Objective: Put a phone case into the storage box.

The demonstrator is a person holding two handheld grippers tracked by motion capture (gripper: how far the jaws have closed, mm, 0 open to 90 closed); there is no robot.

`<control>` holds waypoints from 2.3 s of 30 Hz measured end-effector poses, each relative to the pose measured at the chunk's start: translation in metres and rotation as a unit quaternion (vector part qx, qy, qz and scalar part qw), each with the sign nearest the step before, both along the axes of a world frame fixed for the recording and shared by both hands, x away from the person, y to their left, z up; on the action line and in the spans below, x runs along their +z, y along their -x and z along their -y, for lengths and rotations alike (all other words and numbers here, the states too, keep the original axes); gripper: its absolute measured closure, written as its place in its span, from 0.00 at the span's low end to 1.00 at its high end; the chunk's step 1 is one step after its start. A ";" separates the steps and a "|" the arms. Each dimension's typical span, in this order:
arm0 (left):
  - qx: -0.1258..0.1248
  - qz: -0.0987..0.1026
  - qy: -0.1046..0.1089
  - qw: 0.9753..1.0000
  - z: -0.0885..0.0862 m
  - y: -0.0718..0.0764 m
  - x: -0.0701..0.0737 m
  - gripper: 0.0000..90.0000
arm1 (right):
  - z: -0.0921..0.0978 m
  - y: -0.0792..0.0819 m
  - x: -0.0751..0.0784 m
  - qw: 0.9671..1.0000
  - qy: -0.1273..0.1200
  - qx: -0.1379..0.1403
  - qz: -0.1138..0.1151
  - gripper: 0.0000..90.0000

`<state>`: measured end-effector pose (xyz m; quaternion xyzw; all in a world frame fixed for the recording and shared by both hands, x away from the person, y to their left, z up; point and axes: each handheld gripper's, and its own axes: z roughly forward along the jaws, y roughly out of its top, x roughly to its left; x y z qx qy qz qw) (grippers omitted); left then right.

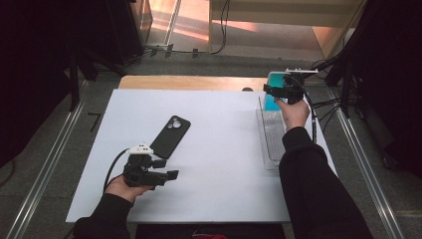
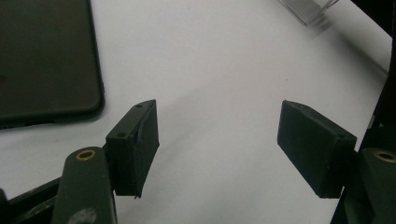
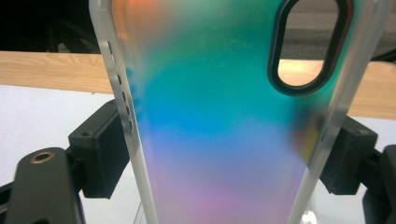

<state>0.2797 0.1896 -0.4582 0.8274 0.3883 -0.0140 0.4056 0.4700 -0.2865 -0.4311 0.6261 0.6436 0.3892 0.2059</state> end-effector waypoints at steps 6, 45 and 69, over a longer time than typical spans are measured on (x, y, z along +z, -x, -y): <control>0.001 -0.001 -0.001 1.000 0.000 0.000 0.000 0.33 | -0.009 -0.008 -0.016 0.999 0.028 0.006 -0.021 0.17; 0.004 0.000 -0.003 1.000 0.000 -0.003 0.000 0.33 | 0.001 0.014 0.008 0.997 0.030 0.033 -0.064 0.00; 0.009 -0.010 0.011 1.000 -0.003 -0.013 0.007 0.33 | -0.024 0.090 0.020 0.984 -0.015 0.167 -0.062 0.07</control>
